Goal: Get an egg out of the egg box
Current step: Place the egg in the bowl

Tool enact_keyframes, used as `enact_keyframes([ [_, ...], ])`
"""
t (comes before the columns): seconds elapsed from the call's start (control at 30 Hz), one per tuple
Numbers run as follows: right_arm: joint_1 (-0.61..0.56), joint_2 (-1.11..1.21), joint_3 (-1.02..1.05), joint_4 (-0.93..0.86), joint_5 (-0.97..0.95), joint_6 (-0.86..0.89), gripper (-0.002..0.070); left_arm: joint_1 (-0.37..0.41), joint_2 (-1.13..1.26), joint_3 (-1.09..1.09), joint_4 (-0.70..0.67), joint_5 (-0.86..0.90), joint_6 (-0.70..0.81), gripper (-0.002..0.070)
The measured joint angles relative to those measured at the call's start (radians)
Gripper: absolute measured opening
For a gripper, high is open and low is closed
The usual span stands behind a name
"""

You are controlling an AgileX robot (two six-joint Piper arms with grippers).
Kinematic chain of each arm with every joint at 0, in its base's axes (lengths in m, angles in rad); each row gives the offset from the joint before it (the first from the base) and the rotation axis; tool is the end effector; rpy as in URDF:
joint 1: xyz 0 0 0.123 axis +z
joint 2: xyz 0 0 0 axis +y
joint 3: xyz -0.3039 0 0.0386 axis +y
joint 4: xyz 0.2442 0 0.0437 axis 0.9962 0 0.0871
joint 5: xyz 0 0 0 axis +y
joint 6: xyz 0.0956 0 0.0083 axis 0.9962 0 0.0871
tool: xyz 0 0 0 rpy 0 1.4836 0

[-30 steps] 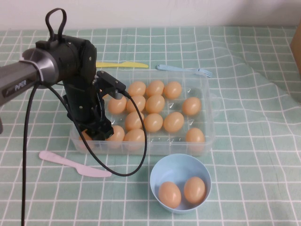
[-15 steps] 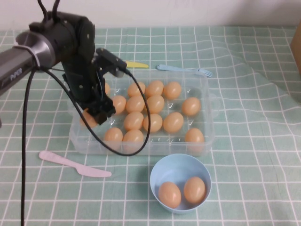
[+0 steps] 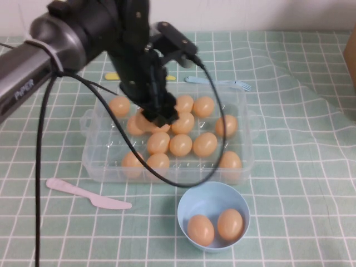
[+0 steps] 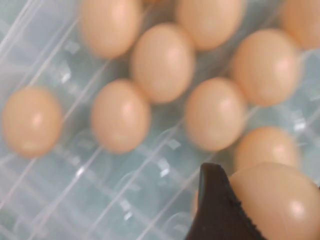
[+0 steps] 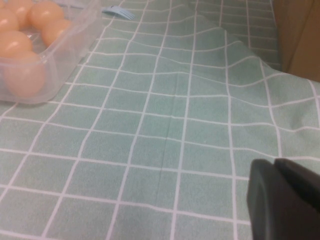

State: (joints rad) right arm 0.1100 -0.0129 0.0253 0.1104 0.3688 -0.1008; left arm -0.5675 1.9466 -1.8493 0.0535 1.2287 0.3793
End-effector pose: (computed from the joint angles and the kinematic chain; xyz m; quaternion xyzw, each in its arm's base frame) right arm 0.0315 0.0073 0.1707 -0.0550 0.8005 0.0494 0.5948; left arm 0.3618 -0.2249 0.3207 0.4537 0.8753 0.0107 0.1669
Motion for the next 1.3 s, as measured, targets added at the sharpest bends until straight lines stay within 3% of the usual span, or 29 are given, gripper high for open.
enact_keyframes([
  [0.3,0.0,0.0,0.0,0.0,0.0,0.0,-0.0017,-0.213,-0.016,0.013,-0.073,0.002,0.0,0.0346],
  [0.47,0.0,0.0,0.0,0.0,0.0,0.0,-0.0017,-0.283,-0.016,0.068,-0.09,0.002,0.0,0.0346],
  [0.87,0.0,0.0,0.0,0.0,0.0,0.0,-0.0017,-0.292,-0.016,0.226,-0.104,-0.064,0.0,0.0346],
  [1.3,0.0,0.0,0.0,0.0,0.0,-0.002,-0.0017,-0.292,0.065,0.236,-0.115,-0.171,0.0,0.0345],
])
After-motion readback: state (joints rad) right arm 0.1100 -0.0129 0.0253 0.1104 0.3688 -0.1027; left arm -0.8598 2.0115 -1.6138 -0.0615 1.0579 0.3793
